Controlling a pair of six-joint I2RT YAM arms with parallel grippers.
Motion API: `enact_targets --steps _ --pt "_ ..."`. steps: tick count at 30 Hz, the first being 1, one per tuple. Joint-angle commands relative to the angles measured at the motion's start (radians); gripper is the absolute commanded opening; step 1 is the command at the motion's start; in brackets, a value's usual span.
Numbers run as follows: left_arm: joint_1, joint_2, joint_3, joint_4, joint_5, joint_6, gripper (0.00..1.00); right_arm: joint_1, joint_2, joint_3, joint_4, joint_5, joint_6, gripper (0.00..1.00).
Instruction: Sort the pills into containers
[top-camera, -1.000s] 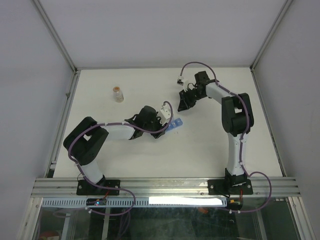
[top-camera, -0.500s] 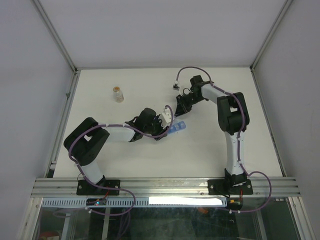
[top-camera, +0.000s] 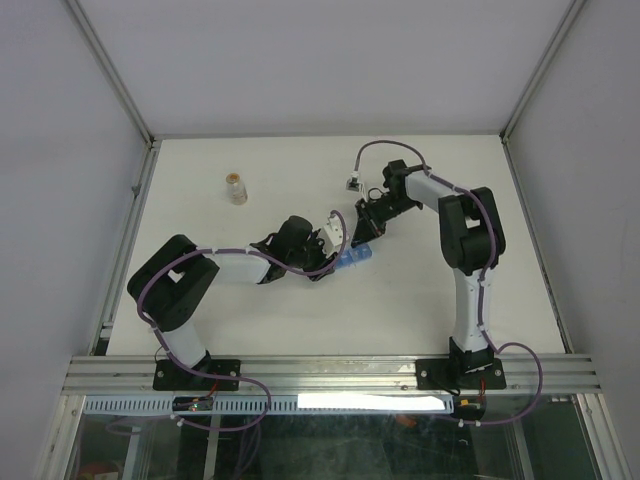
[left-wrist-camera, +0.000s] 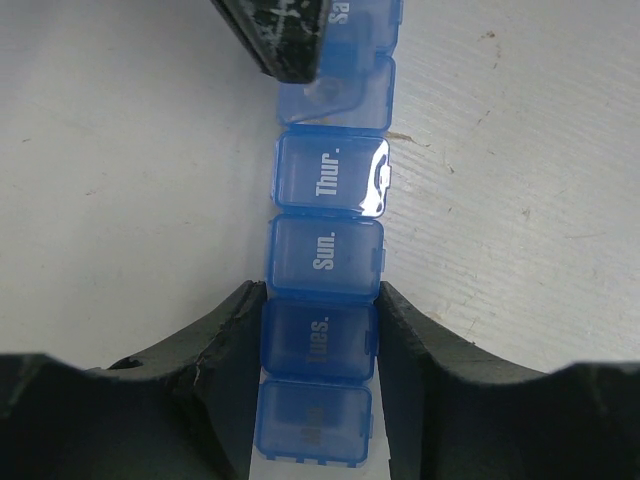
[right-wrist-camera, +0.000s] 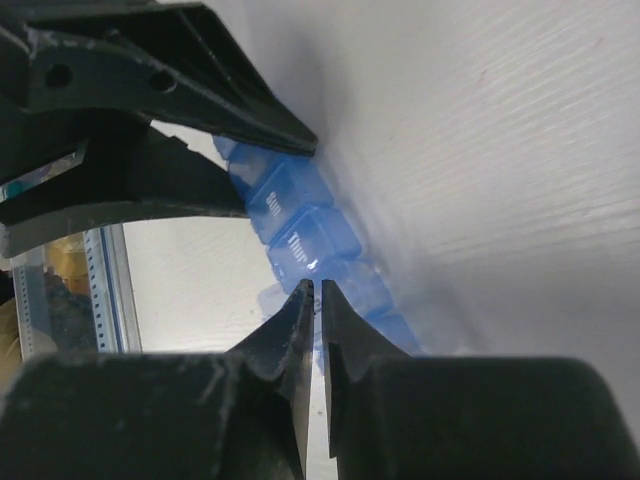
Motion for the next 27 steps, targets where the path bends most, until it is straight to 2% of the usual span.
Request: enact_targets --steps 1,7,18,22,27 --pt "-0.008 -0.005 0.037 0.013 0.033 -0.005 0.31 0.032 -0.107 -0.071 -0.028 0.011 -0.061 0.09" --pt "-0.008 -0.007 0.037 0.012 0.043 -0.002 0.31 0.061 -0.202 -0.188 0.111 0.171 0.024 0.09" --pt "-0.011 -0.014 0.031 0.013 0.065 0.012 0.30 0.105 -0.395 -0.238 0.245 0.273 0.128 0.10" --pt "-0.010 -0.014 0.034 0.013 0.067 0.010 0.29 0.131 -0.377 -0.281 0.285 0.341 0.152 0.09" --pt "-0.010 -0.010 0.036 0.007 0.064 0.007 0.29 0.148 -0.217 -0.318 0.269 0.506 0.157 0.04"
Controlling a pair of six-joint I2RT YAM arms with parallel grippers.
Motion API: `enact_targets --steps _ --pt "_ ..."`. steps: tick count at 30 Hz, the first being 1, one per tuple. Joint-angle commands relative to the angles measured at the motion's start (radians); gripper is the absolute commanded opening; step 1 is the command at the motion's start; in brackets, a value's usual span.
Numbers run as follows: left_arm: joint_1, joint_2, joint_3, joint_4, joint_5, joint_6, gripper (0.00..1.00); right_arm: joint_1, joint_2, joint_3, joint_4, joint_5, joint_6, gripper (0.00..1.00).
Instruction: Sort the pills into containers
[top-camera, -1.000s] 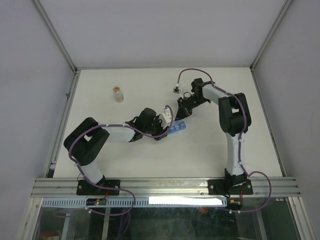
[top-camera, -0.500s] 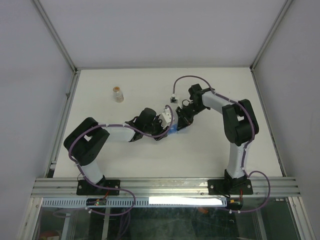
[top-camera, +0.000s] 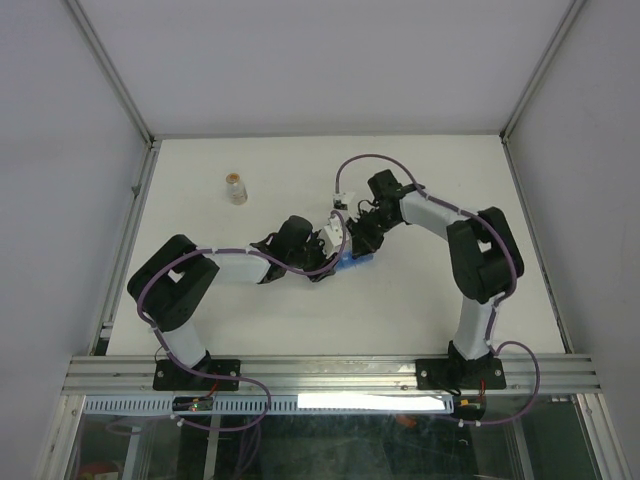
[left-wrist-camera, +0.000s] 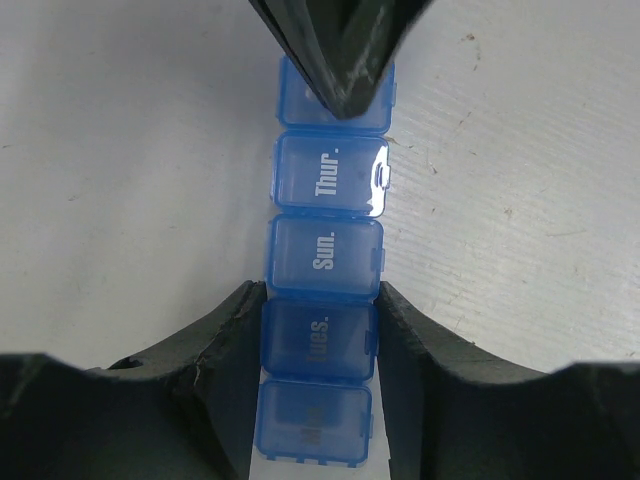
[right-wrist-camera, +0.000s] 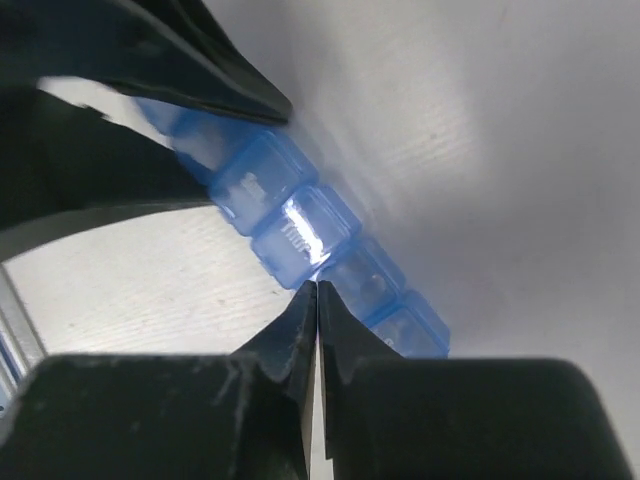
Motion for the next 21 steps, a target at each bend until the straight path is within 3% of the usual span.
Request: enact_targets --steps 1,5,10,13,15,18,21 --pt "-0.010 -0.009 0.036 0.010 0.034 0.012 0.29 0.008 0.140 -0.025 0.012 0.182 0.028 0.03" --pt "-0.009 -0.011 0.039 0.001 0.036 0.012 0.29 -0.003 0.140 -0.014 0.008 0.175 0.033 0.03" --pt "-0.010 -0.015 0.040 0.001 0.037 0.011 0.29 -0.015 0.038 0.016 -0.056 -0.092 -0.021 0.09" --pt "-0.010 -0.015 0.043 0.001 0.039 0.005 0.31 -0.036 -0.002 0.033 -0.091 -0.164 -0.030 0.12" --pt "-0.009 -0.011 0.053 -0.001 0.039 -0.007 0.34 -0.057 -0.030 0.029 -0.091 -0.169 -0.032 0.16" --pt "-0.009 0.011 0.086 0.010 0.069 -0.033 0.47 -0.109 -0.078 0.018 -0.089 -0.177 -0.037 0.20" --pt "-0.010 0.060 0.156 0.009 0.132 -0.029 0.52 -0.196 -0.153 0.003 -0.087 -0.200 -0.042 0.24"
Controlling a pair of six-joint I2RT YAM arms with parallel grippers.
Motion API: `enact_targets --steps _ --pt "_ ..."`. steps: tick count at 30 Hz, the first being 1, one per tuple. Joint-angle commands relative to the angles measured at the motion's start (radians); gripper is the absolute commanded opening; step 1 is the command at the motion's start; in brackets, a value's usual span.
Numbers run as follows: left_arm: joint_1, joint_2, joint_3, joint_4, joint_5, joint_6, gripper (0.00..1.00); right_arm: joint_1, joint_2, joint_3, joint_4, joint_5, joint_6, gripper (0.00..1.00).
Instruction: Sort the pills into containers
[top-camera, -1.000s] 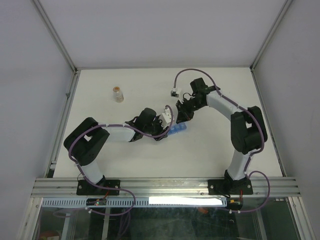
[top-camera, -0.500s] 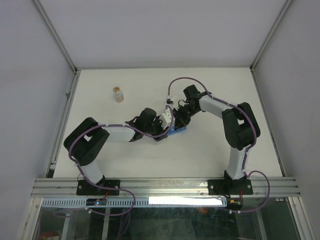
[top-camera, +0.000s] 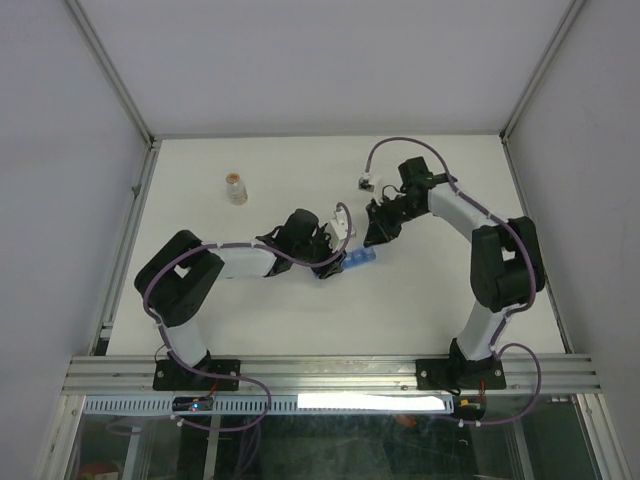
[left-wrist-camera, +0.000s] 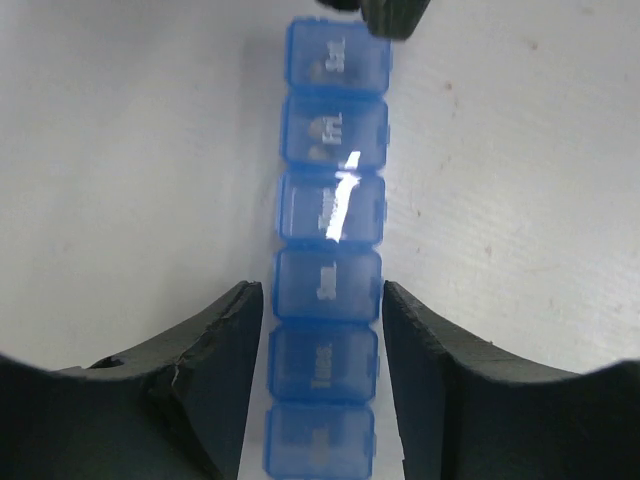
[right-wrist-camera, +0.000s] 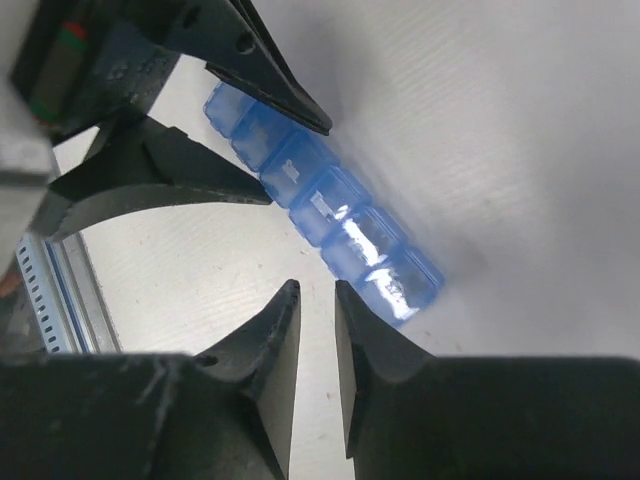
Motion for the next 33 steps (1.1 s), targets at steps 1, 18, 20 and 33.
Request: enact_targets --steps 1,18,20,33 --pt "-0.009 0.061 0.139 0.033 0.114 0.004 0.52 -0.122 -0.171 -0.008 0.001 -0.074 -0.030 0.26" --pt "0.018 -0.273 0.150 -0.013 0.062 -0.265 0.66 -0.449 -0.844 -0.195 0.230 -0.250 0.110 0.99" --pt "0.036 -0.409 0.043 0.096 0.124 -0.350 0.74 -0.452 -0.891 -0.191 0.295 -0.197 0.227 0.99" --pt "0.143 -0.799 -0.194 -0.024 0.016 -0.698 0.97 -0.453 -1.013 -0.161 0.360 -0.266 0.426 0.99"
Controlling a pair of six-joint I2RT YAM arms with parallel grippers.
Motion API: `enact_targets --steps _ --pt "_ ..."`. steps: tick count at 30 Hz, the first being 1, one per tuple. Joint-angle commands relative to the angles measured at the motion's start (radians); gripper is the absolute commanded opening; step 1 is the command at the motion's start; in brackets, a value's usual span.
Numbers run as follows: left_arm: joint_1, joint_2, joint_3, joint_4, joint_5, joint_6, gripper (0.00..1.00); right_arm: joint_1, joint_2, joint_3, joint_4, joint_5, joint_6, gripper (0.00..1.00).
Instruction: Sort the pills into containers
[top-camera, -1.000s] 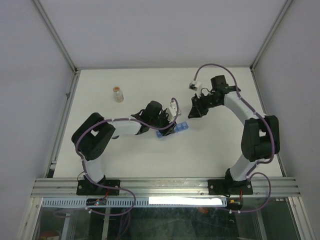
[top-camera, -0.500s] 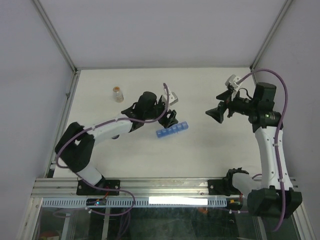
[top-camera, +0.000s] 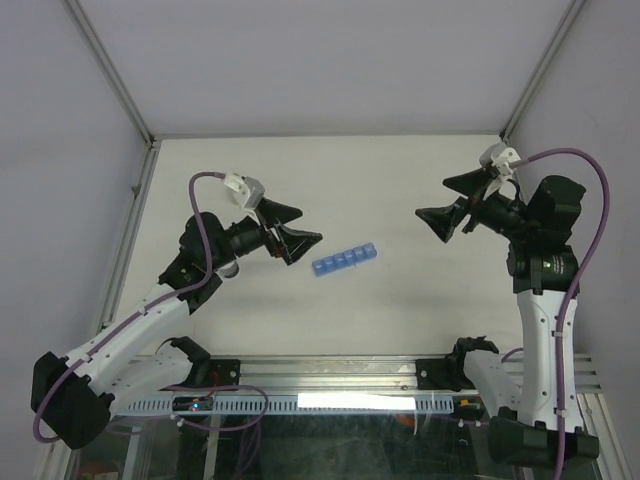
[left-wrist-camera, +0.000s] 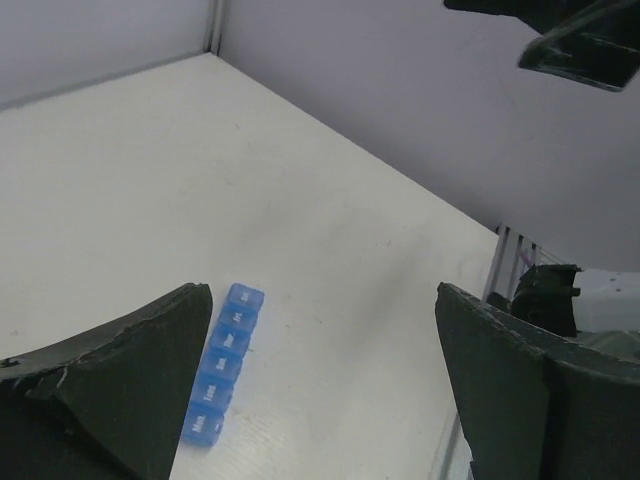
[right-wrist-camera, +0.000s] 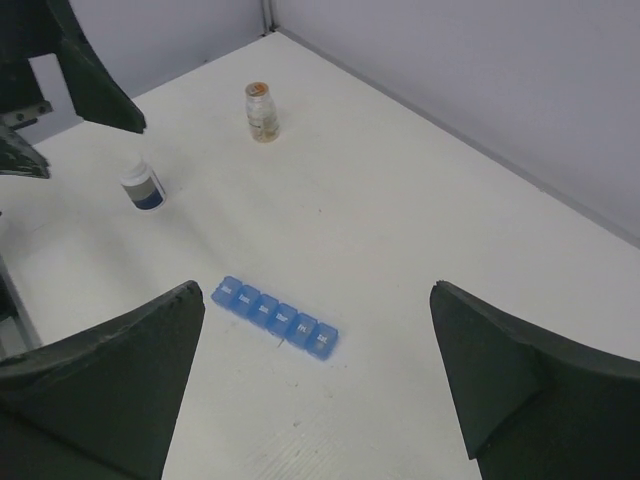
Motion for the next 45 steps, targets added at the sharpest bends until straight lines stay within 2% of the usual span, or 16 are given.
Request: enact_targets --steps 1,2,6,7,8,12,20,26,31,35,41,45 --pt "0.002 0.039 -0.062 -0.175 -0.111 -0.136 0.92 -0.005 -0.051 0.011 0.029 -0.187 0.014 0.99" --pt "0.002 0.073 -0.081 -0.195 -0.139 -0.173 0.86 -0.005 -0.060 -0.012 0.043 -0.230 0.024 0.99" --pt "0.002 0.237 -0.115 -0.241 -0.235 -0.237 0.46 -0.005 -0.088 -0.062 0.041 -0.287 0.024 0.98" --pt "0.002 0.276 -0.111 -0.245 -0.250 -0.241 0.39 -0.004 -0.093 -0.069 0.034 -0.283 0.017 0.98" --pt "0.002 0.308 -0.106 -0.244 -0.262 -0.242 0.37 -0.005 -0.097 -0.076 0.024 -0.278 0.008 0.98" --pt "0.002 0.406 -0.075 -0.214 -0.256 -0.246 0.39 -0.005 -0.102 -0.114 0.015 -0.249 -0.005 0.98" --pt "0.001 0.664 0.032 -0.142 -0.142 -0.256 0.42 -0.004 -0.120 -0.157 0.028 -0.251 -0.012 0.98" --pt "-0.008 0.812 0.155 -0.100 -0.066 -0.278 0.37 -0.005 -0.122 -0.160 0.012 -0.246 -0.022 0.98" --pt "-0.026 0.946 0.355 -0.141 0.027 -0.277 0.30 -0.004 -0.125 -0.163 0.001 -0.215 -0.030 0.98" --pt "-0.049 1.089 0.576 -0.217 0.113 -0.271 0.26 -0.005 -0.126 -0.164 -0.005 -0.172 -0.032 0.98" --pt "-0.070 1.359 1.011 -0.402 0.235 -0.265 0.27 -0.005 -0.115 -0.151 -0.016 -0.045 -0.010 0.98" --pt "-0.074 1.401 1.179 -0.451 0.267 -0.260 0.29 -0.005 -0.125 -0.131 -0.028 0.090 0.016 0.99"
